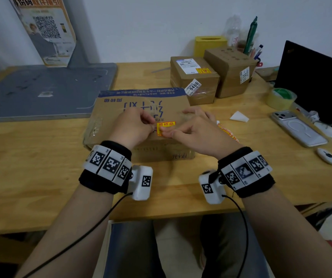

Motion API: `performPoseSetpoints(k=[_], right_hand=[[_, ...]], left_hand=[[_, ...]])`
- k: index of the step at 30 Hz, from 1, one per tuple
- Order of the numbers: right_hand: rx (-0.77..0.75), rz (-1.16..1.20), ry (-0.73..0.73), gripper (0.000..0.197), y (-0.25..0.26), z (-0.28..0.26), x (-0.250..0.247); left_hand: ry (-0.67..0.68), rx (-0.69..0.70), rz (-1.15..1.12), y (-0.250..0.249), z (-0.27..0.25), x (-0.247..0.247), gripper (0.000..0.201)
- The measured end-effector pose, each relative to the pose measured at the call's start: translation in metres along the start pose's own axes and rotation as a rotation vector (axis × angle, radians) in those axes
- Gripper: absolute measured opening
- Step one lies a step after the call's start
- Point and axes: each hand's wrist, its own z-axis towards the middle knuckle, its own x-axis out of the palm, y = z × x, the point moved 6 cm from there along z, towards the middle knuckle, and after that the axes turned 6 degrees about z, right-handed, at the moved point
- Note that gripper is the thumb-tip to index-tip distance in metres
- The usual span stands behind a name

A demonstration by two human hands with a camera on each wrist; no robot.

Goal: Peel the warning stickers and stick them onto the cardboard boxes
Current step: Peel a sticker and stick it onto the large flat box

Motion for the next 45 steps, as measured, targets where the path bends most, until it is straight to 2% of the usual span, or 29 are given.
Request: performPoseSetpoints(k=[7,13,15,18,30,35,39,45], right_hand=[[0.077,-0.067,-0.055,0.029,-0.007,0.003,-0.007],[0.079,-0.010,-0.021,0.034,-0.009,-0.005,-0.017],[0.102,0.024,-0.054,0.031,-0.012,-0.005,-0.021],[0.148,0.047,-0.095,0.040,-0.018,0.000,-0.022],[0.091,-0.038,-0.050,0.018,-0.002,-0.009,-0.028],[0.054,-0.094,-0.028,0.023,0.006,-0.012,-0.026],[0.072,-0.111,-0.046,0.026,0.010,-0.010,-0.026],[0.090,-0.081,-0.038,0.025,0.006,-0.013,-0.022]], left_hand=[[0.002,0.003,0.022,-0.002,-0.001,-0.002,0.018],[-0.004,-0.009,0.052,-0.003,0.000,-0.001,0.018],[-0.007,-0.015,0.066,-0.005,-0.001,0.000,0.016],[-0.012,-0.017,0.076,-0.007,-0.002,0.001,0.014],[-0.019,-0.011,0.055,-0.006,-0.003,0.001,0.005],[-0.025,0.000,0.061,-0.006,-0.003,0.001,0.016],[-0.027,0.001,0.064,-0.006,-0.003,0.002,0.011],[-0.032,0.015,0.081,-0.006,-0.002,0.003,0.014]])
